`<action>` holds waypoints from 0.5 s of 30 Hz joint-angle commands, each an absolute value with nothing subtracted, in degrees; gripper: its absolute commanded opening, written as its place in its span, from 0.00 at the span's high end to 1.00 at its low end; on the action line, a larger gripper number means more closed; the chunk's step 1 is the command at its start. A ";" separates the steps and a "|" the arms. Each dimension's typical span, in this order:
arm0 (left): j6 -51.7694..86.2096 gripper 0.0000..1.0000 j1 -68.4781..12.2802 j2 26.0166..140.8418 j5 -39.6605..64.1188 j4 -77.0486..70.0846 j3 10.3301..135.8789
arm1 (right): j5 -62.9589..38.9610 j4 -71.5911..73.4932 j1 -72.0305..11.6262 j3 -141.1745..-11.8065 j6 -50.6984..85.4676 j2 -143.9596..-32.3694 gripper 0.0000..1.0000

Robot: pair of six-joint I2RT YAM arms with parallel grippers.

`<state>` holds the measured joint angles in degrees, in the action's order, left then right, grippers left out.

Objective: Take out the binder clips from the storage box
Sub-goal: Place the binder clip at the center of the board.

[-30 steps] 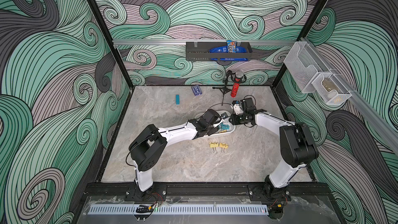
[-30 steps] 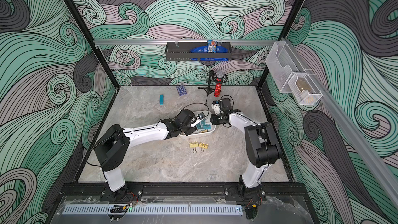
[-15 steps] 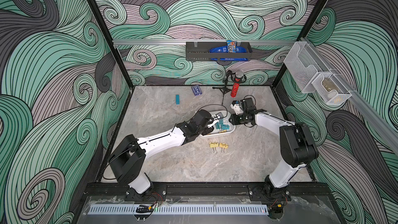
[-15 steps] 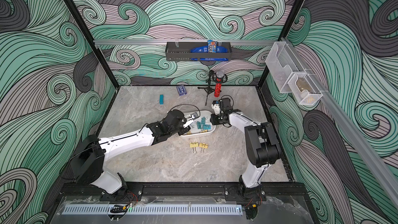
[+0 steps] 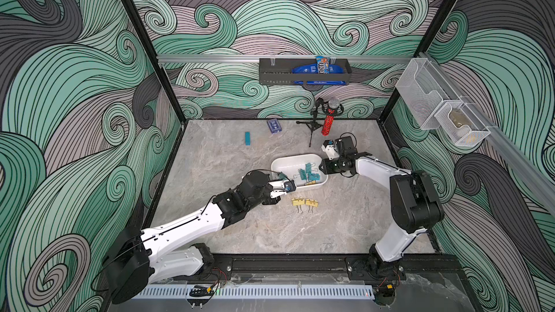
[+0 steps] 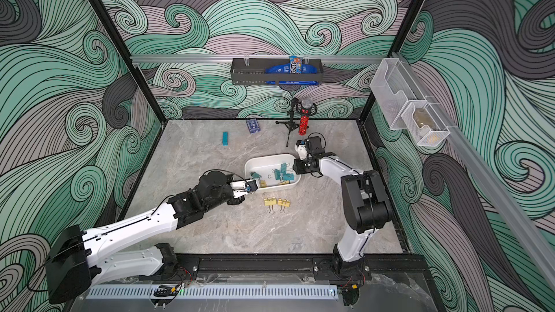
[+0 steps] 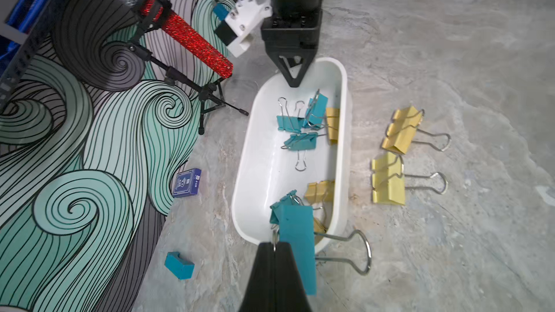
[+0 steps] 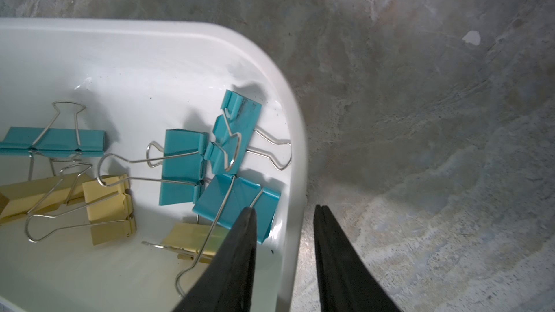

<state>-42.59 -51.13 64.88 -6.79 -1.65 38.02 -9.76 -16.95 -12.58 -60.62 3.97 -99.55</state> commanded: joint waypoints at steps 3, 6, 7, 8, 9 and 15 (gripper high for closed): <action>-45.43 1.00 -53.21 64.41 -3.86 -0.97 35.88 | -10.57 -17.40 -12.86 -60.29 3.43 -100.33 0.65; -45.44 1.00 -54.03 65.01 -3.42 -0.98 35.50 | -10.55 -17.37 -12.86 -60.29 3.44 -100.41 0.65; -45.44 1.00 -54.15 65.25 -3.33 -1.18 35.30 | -10.55 -17.38 -12.90 -60.29 3.38 -100.46 0.65; -45.53 1.00 -54.31 65.54 -3.21 -1.41 35.20 | -10.50 -17.40 -12.85 -60.29 3.35 -100.46 0.65; -45.33 1.00 -54.33 65.96 -2.92 -1.84 35.16 | -10.56 -17.40 -12.83 -60.38 3.34 -100.54 0.65; -43.33 1.00 -55.15 69.98 -1.75 -1.83 36.32 | -10.37 -17.32 -12.84 -60.31 3.26 -100.50 0.65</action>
